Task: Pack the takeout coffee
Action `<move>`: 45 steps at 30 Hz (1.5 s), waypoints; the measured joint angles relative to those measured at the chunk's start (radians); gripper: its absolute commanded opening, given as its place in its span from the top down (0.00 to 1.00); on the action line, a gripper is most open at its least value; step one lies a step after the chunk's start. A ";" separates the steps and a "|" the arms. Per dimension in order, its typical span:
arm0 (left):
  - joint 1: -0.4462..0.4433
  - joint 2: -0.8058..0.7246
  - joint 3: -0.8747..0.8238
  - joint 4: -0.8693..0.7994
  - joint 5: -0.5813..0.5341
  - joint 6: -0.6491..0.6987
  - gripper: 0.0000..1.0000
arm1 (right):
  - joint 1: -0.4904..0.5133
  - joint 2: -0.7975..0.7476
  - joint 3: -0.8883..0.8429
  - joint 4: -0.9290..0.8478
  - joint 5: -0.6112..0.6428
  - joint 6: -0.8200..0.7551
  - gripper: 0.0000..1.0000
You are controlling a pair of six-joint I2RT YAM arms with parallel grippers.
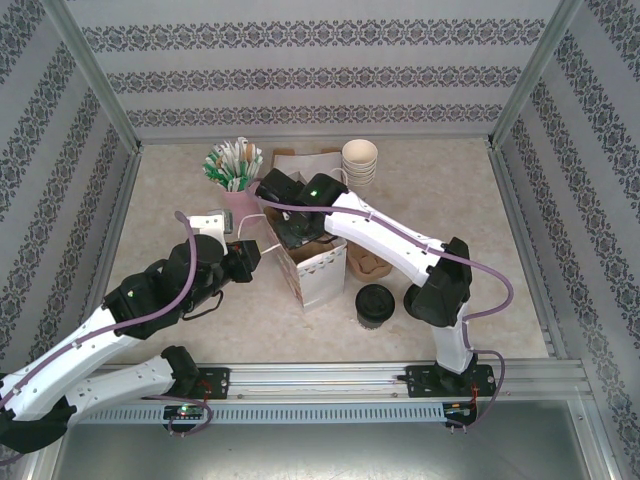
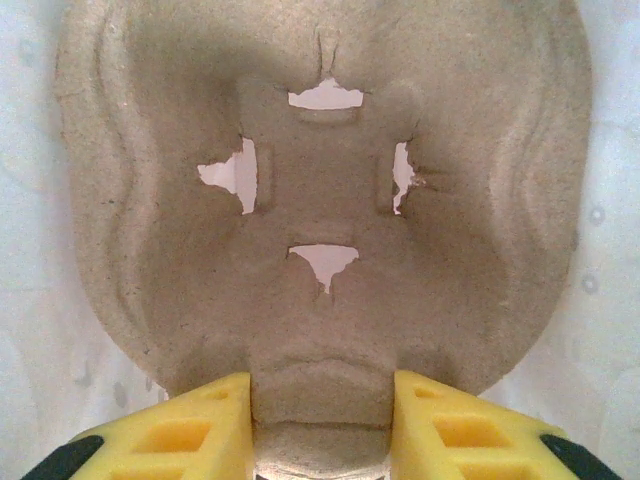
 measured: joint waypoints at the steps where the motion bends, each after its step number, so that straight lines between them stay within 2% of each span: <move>1: 0.000 0.000 0.000 0.000 0.003 0.000 0.83 | -0.004 0.002 -0.003 0.003 -0.003 0.000 0.64; 23: 0.000 -0.003 -0.006 0.010 0.049 0.000 0.85 | -0.032 0.058 -0.076 0.047 -0.043 -0.004 0.64; 45: 0.000 -0.004 -0.007 0.038 0.073 -0.001 0.86 | -0.062 0.109 -0.206 0.192 -0.105 0.005 0.64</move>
